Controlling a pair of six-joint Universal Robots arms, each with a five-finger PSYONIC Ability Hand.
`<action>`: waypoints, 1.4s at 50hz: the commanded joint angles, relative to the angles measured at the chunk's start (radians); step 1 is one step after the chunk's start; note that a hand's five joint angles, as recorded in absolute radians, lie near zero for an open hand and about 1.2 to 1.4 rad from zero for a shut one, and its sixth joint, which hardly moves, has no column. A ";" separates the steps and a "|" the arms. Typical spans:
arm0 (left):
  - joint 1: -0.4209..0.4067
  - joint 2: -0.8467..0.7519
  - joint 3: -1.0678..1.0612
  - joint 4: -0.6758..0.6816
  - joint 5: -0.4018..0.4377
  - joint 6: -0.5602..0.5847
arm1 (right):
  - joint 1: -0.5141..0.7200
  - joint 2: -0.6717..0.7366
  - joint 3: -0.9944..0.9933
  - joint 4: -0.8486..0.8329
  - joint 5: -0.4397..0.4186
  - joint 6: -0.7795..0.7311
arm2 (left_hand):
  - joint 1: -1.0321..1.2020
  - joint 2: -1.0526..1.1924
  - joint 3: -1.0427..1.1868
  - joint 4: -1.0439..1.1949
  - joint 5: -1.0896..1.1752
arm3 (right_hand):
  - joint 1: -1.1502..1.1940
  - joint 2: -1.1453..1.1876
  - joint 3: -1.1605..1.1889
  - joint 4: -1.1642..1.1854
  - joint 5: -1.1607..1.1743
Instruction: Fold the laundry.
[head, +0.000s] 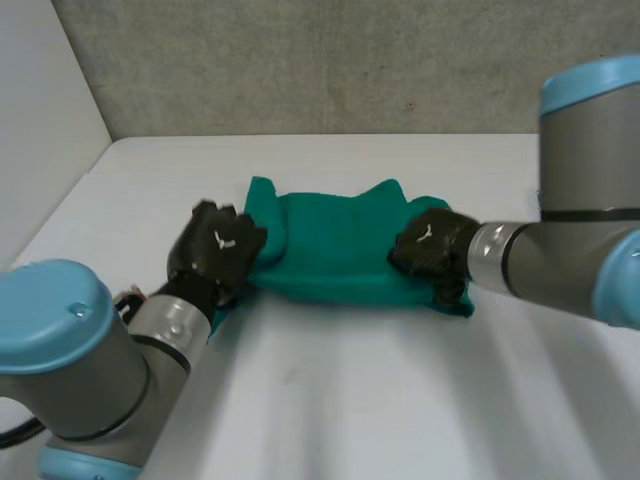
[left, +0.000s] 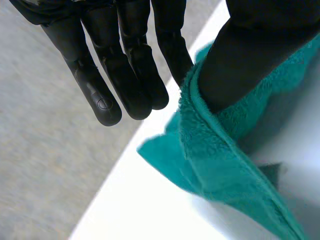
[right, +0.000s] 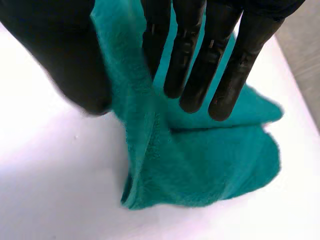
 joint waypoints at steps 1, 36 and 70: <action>-0.027 -0.029 0.042 -0.017 -0.038 -0.003 | 0.006 0.034 0.053 -0.259 0.026 0.244 | 0.251 0.202 0.207 0.196 0.249 | -0.590 -0.731 -0.754 -0.755 -0.757; -0.136 0.223 0.203 -0.142 -0.038 -0.169 | -0.313 -0.199 0.802 -0.808 -0.088 1.106 | 0.251 0.202 0.207 0.196 0.249 | -0.646 -0.787 -0.810 -0.812 -0.814; -0.130 0.332 0.204 -0.140 -0.055 -0.223 | -0.141 0.012 0.449 -0.928 0.138 1.025 | 0.251 0.202 0.207 0.196 0.249 | 0.536 0.395 0.372 0.371 0.368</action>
